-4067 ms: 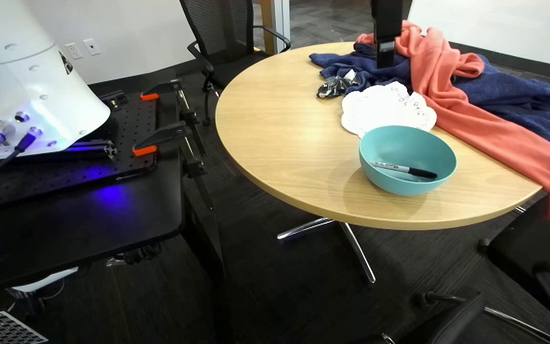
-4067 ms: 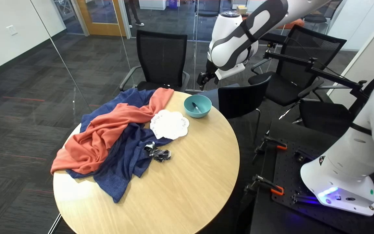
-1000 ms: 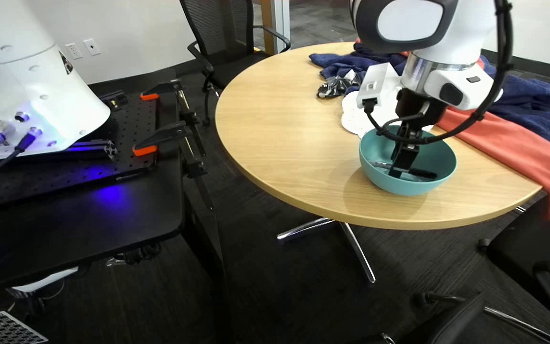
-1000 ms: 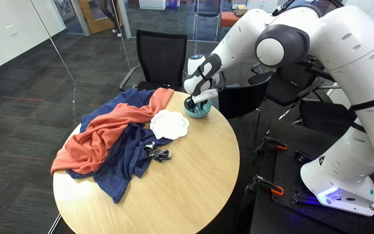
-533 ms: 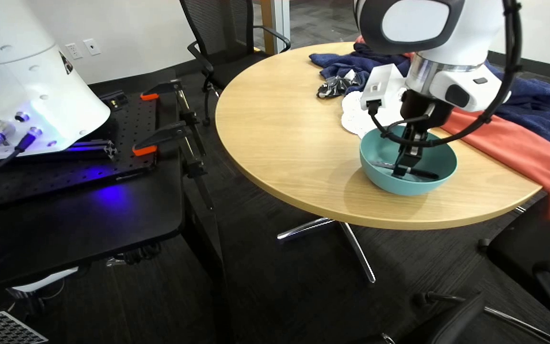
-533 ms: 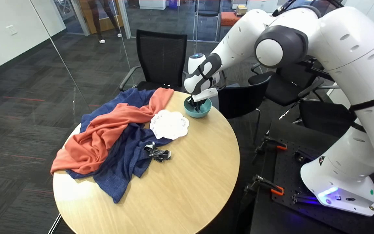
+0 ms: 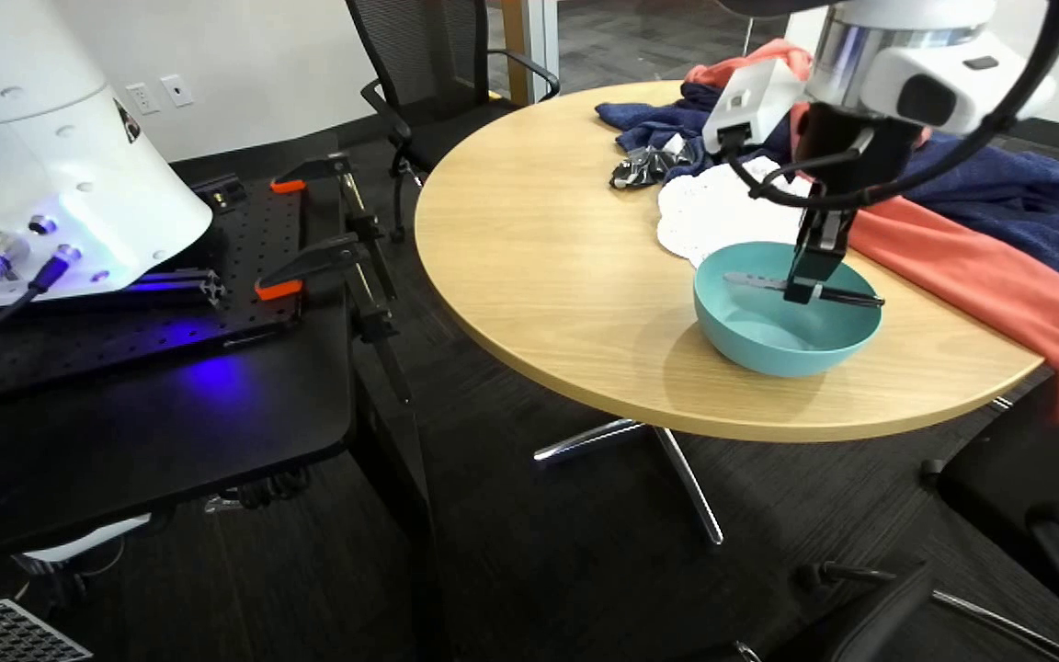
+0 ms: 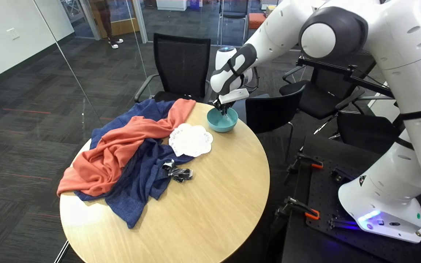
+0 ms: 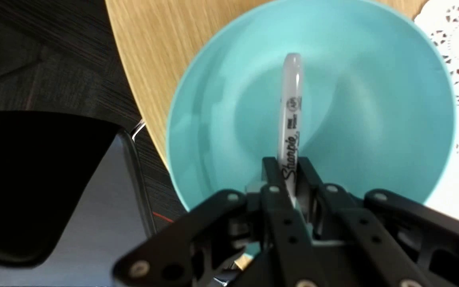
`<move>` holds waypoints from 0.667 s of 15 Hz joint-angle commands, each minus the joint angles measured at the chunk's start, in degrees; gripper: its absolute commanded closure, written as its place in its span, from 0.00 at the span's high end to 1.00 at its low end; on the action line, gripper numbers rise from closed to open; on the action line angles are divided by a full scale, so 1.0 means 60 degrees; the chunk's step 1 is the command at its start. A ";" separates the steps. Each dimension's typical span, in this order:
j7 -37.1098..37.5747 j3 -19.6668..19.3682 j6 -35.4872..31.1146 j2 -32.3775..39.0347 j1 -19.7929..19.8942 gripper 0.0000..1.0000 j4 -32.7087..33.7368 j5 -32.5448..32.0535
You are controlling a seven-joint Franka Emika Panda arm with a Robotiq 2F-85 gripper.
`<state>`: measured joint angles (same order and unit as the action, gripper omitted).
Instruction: Remove the pen from the blue bowl
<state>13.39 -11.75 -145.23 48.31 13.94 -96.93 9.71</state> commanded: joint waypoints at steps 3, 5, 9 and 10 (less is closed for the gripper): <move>-0.0558 0.0015 -0.0317 -0.2166 -0.0254 0.04 -0.2166 -0.0257; -0.0659 0.0075 -0.0208 -0.2626 -0.0386 0.04 -0.2587 -0.0311; -0.0756 0.0556 -0.0114 -0.3344 -0.0628 0.04 -0.3432 -0.0159; -0.0739 0.0642 -0.0129 -0.3426 -0.0749 0.04 -0.3608 -0.0205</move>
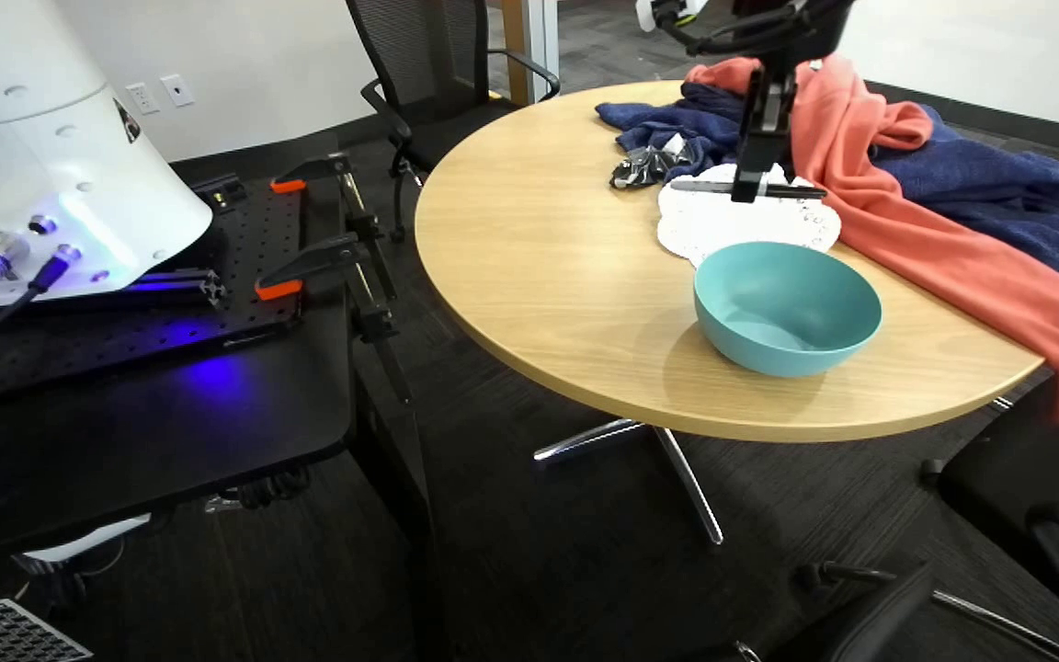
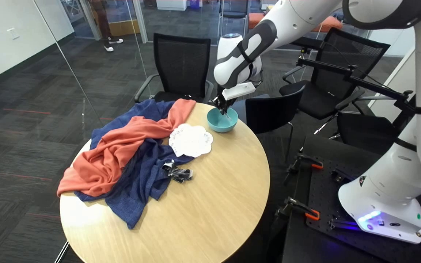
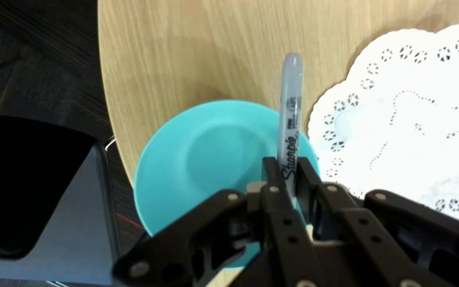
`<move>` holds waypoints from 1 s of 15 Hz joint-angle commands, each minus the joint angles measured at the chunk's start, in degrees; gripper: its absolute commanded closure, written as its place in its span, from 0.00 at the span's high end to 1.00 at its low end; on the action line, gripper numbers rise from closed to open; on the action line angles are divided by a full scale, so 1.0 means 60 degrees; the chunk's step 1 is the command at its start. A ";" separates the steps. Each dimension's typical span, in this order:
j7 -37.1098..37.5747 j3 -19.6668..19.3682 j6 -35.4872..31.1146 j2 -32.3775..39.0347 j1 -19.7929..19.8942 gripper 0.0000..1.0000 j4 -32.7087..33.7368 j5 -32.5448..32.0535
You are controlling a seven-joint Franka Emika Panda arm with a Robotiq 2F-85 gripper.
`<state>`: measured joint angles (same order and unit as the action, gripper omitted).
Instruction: Remove the pen from the blue bowl
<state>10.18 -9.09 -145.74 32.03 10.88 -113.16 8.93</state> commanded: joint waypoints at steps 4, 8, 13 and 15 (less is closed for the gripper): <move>-0.0179 0.0525 0.0082 -0.0666 -0.0691 0.04 -0.1272 -0.0173; -0.0372 0.0879 0.0097 -0.0413 -0.0938 0.04 -0.1381 -0.0092; -0.0499 0.1076 -0.0363 0.0096 -0.1285 0.04 -0.1440 -0.0225; -0.0442 0.1023 -0.0520 0.0285 -0.1484 0.04 -0.1499 -0.0436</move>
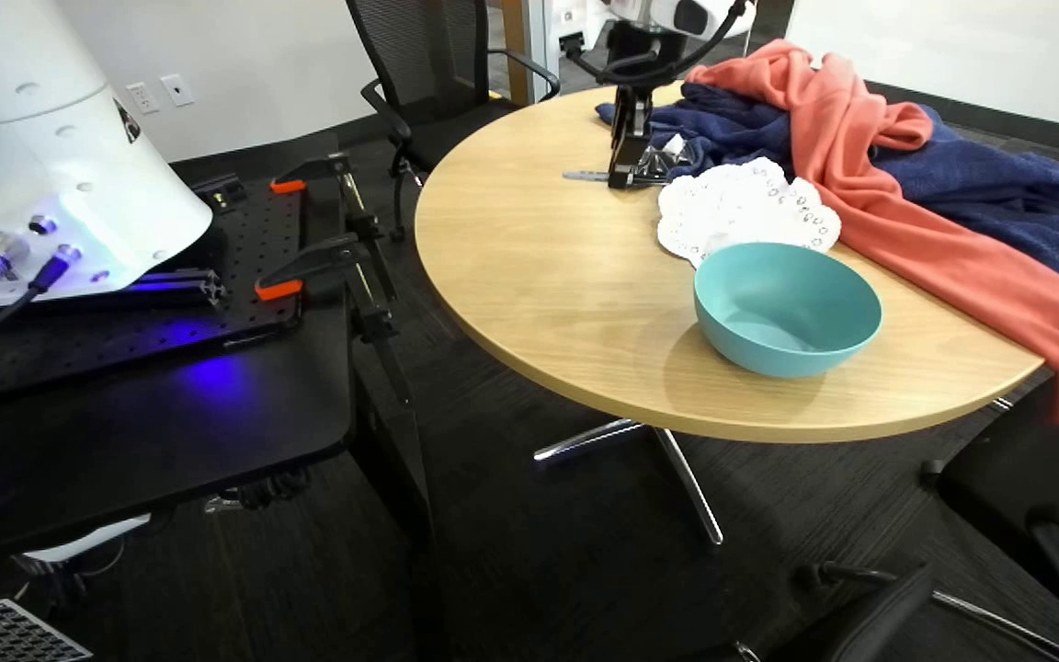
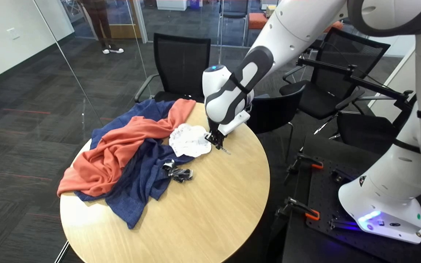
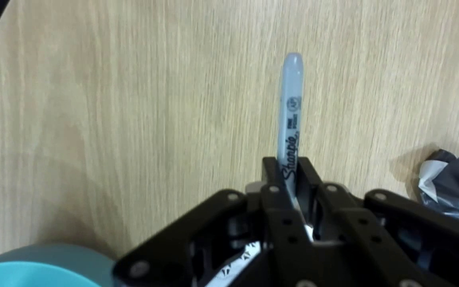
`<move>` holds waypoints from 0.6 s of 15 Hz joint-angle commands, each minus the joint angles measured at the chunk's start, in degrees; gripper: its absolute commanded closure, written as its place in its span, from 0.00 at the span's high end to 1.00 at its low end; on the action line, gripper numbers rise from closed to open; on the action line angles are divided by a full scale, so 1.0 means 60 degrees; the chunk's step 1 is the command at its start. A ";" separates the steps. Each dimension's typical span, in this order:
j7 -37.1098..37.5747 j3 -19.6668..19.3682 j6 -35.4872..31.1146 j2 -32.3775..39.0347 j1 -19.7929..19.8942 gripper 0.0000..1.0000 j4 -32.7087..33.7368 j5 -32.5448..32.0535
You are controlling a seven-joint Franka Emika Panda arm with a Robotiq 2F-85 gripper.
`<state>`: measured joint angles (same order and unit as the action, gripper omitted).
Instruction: Remove the pen from the blue bowl
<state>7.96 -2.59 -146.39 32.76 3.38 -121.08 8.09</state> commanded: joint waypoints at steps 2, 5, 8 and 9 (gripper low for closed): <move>-0.0105 -0.0047 -0.0518 0.0354 -0.0299 0.04 -0.0191 -0.0410; -0.0122 -0.0048 -0.0661 0.0594 -0.0370 0.04 -0.0222 -0.0517; -0.0164 -0.0037 -0.0793 0.0728 -0.0341 0.04 -0.0282 -0.0557; -0.0133 -0.0081 -0.0808 0.0764 -0.0372 0.39 -0.0292 -0.0603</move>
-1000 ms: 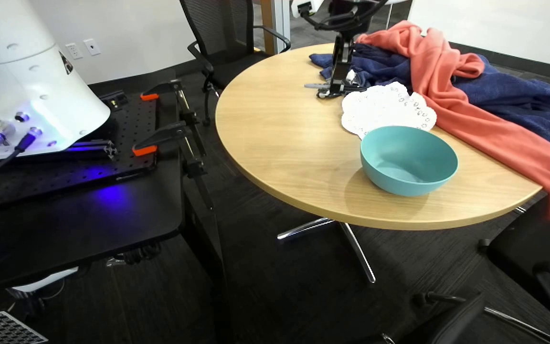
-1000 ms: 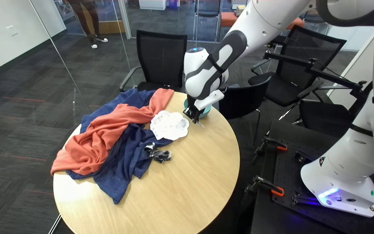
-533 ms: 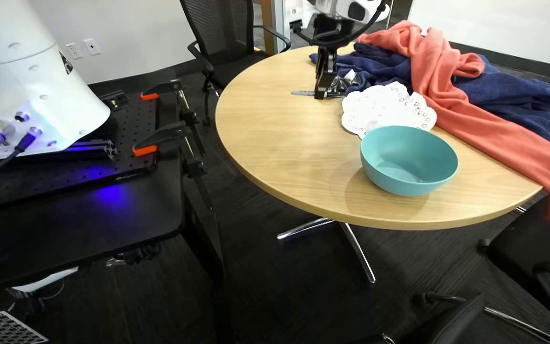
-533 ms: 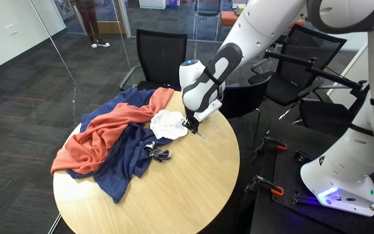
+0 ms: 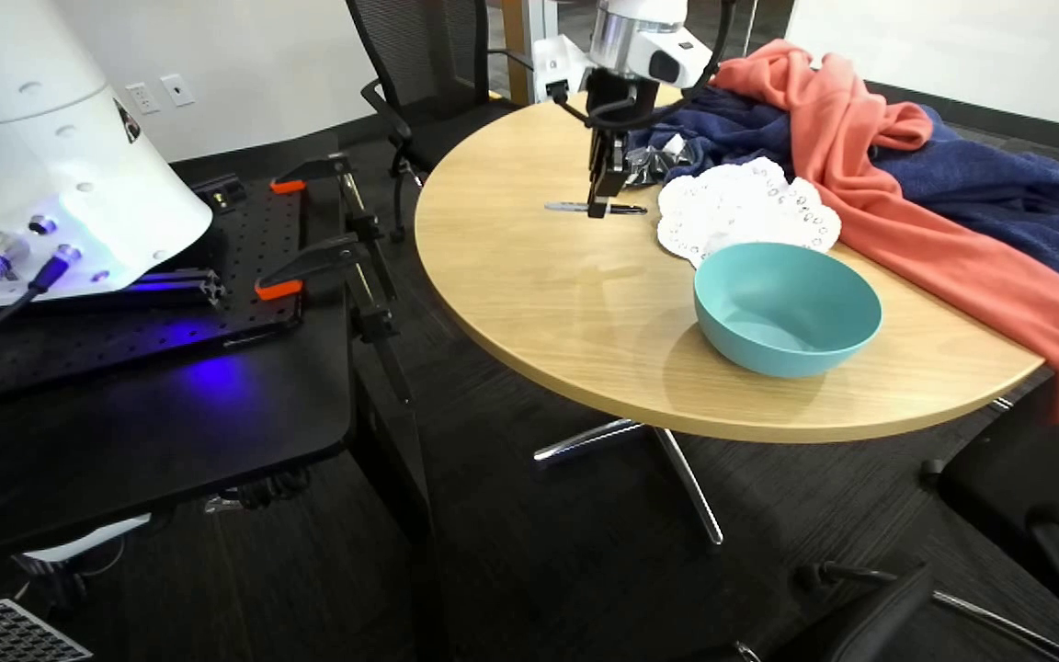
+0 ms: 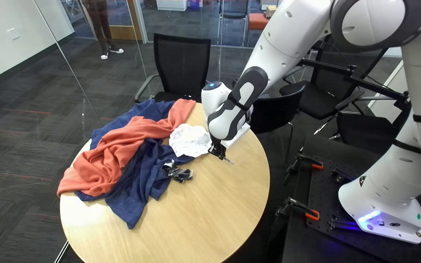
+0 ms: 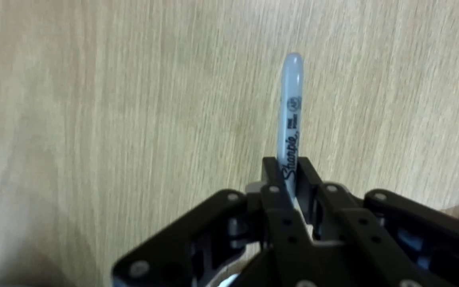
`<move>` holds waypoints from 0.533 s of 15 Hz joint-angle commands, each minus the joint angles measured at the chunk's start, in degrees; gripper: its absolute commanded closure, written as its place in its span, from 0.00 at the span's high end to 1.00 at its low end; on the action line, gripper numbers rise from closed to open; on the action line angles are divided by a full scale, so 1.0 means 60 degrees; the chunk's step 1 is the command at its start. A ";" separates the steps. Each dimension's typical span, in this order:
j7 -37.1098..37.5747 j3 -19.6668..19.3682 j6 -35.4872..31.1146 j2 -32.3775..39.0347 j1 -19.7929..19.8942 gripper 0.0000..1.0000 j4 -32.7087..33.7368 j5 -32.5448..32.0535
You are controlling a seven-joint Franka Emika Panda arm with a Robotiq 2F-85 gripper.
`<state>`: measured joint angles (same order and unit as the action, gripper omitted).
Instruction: Remove the pen from the blue bowl
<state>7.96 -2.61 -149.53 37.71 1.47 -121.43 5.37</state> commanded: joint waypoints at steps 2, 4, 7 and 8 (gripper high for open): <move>-0.0140 -0.0101 -0.0351 -0.0061 -0.0064 0.47 -0.0290 -0.0208; -0.0138 -0.0104 -0.0459 -0.0090 -0.0057 0.62 -0.0356 -0.0230; -0.0139 -0.0103 -0.0704 -0.0160 -0.0055 0.84 -0.0498 -0.0223; -0.0154 -0.0092 -0.0810 -0.0182 -0.0045 0.91 -0.0546 -0.0215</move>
<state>7.96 -2.77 -151.80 38.33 1.46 -122.27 4.71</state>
